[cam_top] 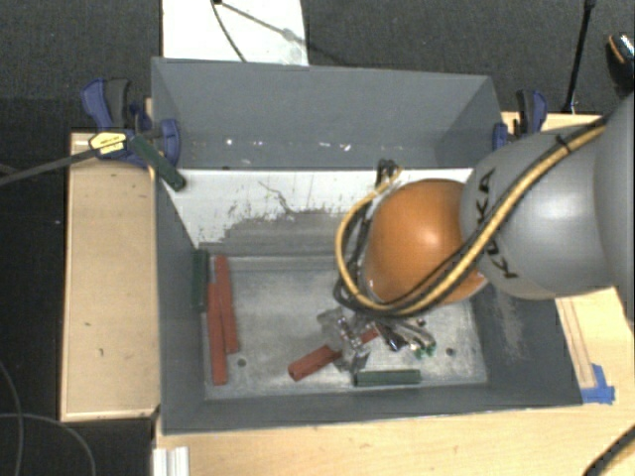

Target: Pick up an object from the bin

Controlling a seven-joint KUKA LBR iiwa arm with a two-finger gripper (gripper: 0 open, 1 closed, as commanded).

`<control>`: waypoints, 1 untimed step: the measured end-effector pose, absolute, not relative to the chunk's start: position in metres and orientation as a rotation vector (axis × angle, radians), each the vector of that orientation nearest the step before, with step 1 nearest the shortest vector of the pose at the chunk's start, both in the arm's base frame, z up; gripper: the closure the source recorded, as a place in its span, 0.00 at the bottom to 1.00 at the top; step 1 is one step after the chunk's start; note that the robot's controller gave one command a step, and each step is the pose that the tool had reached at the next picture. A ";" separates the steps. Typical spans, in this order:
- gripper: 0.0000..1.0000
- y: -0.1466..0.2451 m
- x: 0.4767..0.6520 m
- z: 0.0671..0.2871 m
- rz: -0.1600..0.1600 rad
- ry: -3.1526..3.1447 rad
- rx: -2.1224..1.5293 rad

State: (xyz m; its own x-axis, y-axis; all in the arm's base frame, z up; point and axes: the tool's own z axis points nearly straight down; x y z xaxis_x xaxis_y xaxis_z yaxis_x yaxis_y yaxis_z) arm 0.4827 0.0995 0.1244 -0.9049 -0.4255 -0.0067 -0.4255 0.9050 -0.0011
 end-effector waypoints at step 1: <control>1.00 0.100 0.484 0.133 0.001 3.062 -0.678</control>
Offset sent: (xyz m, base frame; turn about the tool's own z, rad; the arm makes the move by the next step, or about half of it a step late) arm 0.0000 -0.0001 0.0079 0.0000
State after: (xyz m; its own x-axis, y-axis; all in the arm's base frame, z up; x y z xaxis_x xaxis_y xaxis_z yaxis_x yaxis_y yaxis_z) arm 0.4837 0.0997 0.1329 -0.9066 -0.4220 -0.0057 -0.4221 0.9066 -0.0006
